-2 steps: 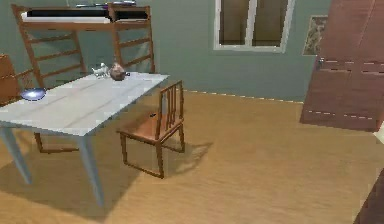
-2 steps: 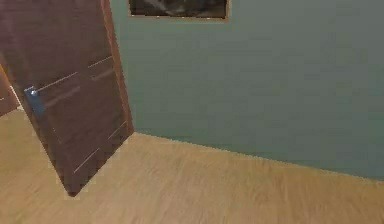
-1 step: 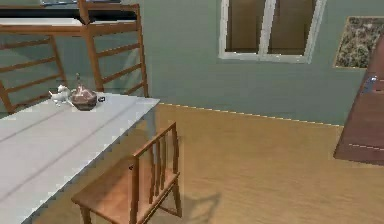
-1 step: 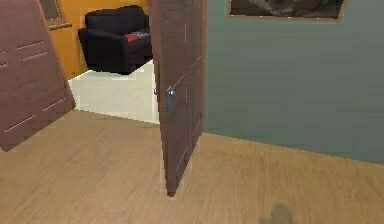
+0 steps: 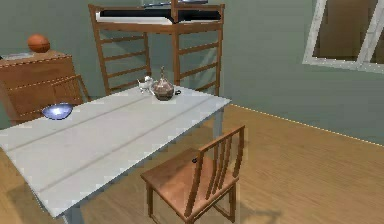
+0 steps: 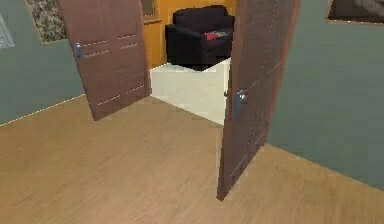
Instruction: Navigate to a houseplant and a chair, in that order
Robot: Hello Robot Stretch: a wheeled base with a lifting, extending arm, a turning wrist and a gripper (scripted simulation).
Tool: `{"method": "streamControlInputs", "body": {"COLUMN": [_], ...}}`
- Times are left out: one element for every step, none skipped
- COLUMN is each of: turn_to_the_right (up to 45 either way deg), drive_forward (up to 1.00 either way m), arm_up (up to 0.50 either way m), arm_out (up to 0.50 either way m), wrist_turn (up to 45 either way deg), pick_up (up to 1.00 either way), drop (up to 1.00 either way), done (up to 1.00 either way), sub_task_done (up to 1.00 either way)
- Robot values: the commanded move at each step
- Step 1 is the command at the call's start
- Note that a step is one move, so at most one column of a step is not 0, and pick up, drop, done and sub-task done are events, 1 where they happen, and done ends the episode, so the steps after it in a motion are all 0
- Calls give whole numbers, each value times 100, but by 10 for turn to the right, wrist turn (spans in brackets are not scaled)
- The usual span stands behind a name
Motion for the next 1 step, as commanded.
{"method": "streamControlInputs", "body": {"turn_to_the_right": [0], "drive_forward": [0], "arm_up": [0], "arm_out": [0], "wrist_turn": [0], "pick_up": [0], "drop": [0], "done": [100], "sub_task_done": [0]}}
